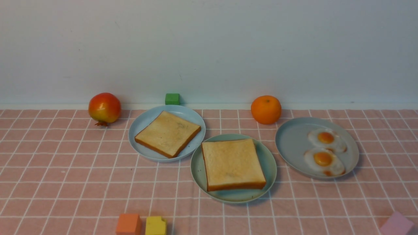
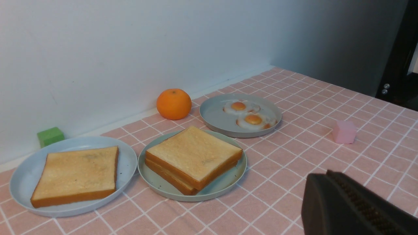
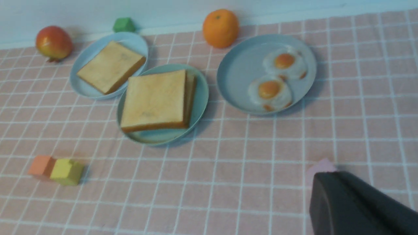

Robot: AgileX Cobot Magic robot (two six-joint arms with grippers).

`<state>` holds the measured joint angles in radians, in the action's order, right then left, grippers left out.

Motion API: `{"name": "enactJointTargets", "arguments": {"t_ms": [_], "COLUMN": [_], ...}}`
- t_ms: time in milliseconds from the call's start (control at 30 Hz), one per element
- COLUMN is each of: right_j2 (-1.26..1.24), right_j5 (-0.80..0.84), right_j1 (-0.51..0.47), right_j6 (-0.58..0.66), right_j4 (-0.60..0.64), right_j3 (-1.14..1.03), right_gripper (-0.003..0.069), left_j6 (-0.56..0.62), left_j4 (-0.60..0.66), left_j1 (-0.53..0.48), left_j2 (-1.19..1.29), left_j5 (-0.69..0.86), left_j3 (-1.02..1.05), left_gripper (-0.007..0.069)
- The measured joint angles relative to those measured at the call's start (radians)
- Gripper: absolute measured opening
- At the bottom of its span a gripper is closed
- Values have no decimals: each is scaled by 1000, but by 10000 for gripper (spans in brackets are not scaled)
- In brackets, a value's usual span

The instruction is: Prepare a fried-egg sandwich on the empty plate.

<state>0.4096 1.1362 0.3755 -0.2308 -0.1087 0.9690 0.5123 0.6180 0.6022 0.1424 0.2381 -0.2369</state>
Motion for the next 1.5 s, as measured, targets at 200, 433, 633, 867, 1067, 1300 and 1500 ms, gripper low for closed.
{"name": "enactJointTargets", "arguments": {"t_ms": [200, 433, 633, 867, 1067, 1300, 1500], "right_j2": [-160, -349, -419, -423, -423, -423, -423], "right_j5": [-496, -725, -790, -742, -740, -740, -740], "right_j1": [-327, -414, -414, -417, -417, -417, -417], "right_j6": [408, 526, 481, 222, 99, 94, 94], "right_j4": [248, 412, 382, 209, 142, 135, 135], "right_j3": [-454, -882, -995, -992, -992, -992, -992], "right_gripper": [-7, -7, -7, -7, -7, -4, 0], "left_j6": [0, 0, 0, 0, 0, 0, 0], "left_j4": [0, 0, 0, 0, 0, 0, 0], "left_j1": [0, 0, 0, 0, 0, 0, 0], "left_j2": [0, 0, 0, 0, 0, 0, 0], "left_j5": [2, 3, 4, 8, 14, 14, 14], "left_j3": [0, 0, 0, 0, 0, 0, 0], "left_gripper": [12, 12, 12, 12, 12, 12, 12]}}
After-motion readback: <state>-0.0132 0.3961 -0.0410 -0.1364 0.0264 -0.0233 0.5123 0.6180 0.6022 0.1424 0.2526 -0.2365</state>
